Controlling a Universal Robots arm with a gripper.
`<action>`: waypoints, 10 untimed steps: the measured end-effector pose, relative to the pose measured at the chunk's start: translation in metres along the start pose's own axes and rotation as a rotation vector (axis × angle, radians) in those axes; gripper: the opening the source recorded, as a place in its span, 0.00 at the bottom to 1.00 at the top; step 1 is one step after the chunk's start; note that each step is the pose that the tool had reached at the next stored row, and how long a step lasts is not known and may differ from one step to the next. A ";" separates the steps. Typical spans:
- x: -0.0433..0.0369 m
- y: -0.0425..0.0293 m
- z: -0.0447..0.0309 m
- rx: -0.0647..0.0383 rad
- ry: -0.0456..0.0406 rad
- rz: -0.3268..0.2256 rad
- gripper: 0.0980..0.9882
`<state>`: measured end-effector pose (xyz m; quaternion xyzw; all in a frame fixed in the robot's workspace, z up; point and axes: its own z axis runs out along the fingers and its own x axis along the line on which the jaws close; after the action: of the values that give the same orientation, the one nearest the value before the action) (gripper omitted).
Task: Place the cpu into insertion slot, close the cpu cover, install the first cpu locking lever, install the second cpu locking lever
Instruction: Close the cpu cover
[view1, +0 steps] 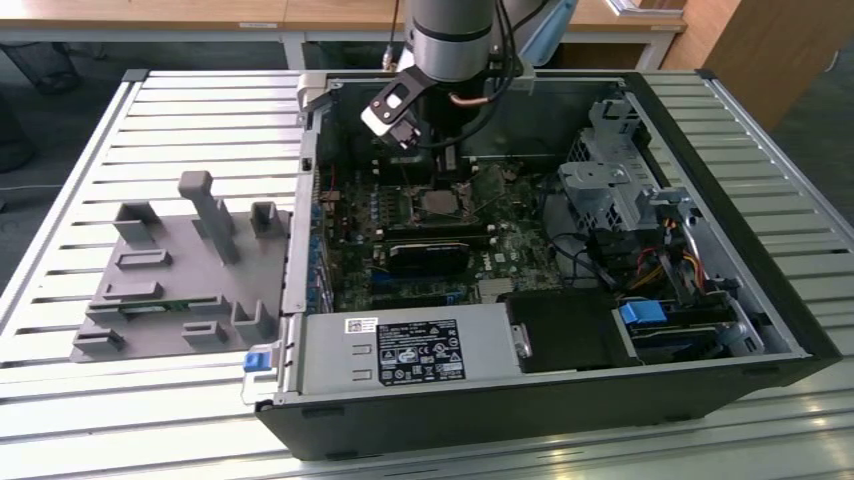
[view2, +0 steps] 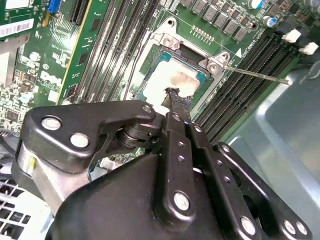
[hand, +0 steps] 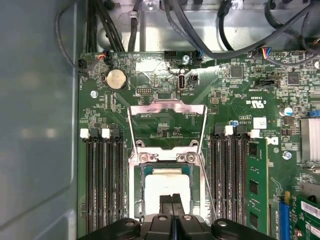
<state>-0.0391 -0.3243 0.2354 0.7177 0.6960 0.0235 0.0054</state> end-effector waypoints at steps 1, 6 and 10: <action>0.0001 0.0002 -0.0031 0.000 0.0002 0.000 0.02; 0.0006 0.0009 -0.0227 0.000 0.0000 0.000 0.02; 0.0001 0.0013 -0.0302 0.000 0.0003 0.000 0.02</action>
<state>-0.0390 -0.3250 0.2656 0.7176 0.6960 0.0236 0.0052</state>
